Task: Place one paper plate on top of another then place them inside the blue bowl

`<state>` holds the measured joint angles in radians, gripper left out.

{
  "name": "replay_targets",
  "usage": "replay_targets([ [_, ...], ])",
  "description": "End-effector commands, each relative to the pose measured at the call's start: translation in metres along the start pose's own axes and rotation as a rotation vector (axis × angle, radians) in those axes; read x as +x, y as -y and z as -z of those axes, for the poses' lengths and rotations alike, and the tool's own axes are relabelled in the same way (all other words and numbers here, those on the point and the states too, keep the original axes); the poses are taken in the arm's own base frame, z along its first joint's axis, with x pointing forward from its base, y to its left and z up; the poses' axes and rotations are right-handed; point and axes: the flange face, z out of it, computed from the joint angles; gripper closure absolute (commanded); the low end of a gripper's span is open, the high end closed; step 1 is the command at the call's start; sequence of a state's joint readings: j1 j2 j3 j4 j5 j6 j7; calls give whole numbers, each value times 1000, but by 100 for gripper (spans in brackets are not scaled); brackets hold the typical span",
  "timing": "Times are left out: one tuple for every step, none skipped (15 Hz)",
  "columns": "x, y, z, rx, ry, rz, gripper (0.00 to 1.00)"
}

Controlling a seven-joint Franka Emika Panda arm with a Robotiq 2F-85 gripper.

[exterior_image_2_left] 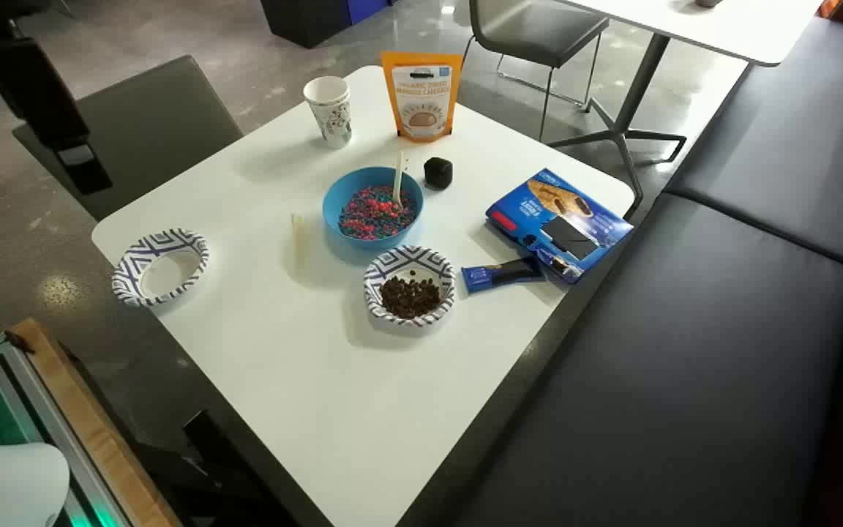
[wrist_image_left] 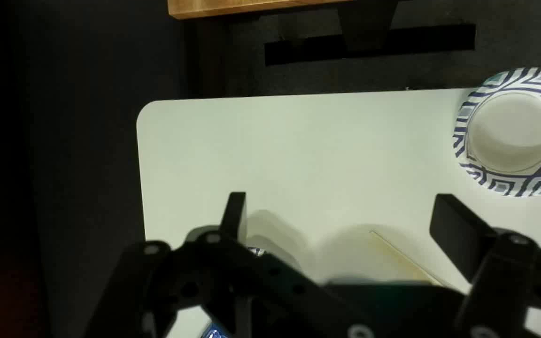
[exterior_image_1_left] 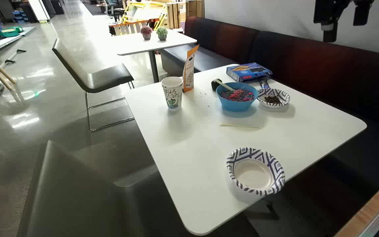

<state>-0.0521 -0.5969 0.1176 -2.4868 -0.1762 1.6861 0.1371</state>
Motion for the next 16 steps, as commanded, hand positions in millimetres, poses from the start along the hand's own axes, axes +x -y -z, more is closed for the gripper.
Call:
replay_targets([
  [0, 0, 0, 0, 1, 0, 0],
  [0, 0, 0, 0, 1, 0, 0],
  [0, 0, 0, 0, 1, 0, 0],
  [0, 0, 0, 0, 1, 0, 0],
  [0, 0, 0, 0, 1, 0, 0],
  [0, 0, 0, 0, 1, 0, 0],
  [0, 0, 0, 0, 1, 0, 0],
  [0, 0, 0, 0, 1, 0, 0],
  [7, -9, -1, 50, -7, -38, 0],
  [13, -17, -1, 104, 5, -74, 0],
  [23, -32, -5, 141, -6, -130, 0],
  [33, -45, -9, 164, -13, -173, 0],
  [42, -60, -15, 192, -31, -217, 0],
  [51, -74, -23, 223, -31, -262, 0],
  [60, -87, -32, 251, -33, -307, 0],
  [70, -101, -45, 283, -42, -354, 0],
])
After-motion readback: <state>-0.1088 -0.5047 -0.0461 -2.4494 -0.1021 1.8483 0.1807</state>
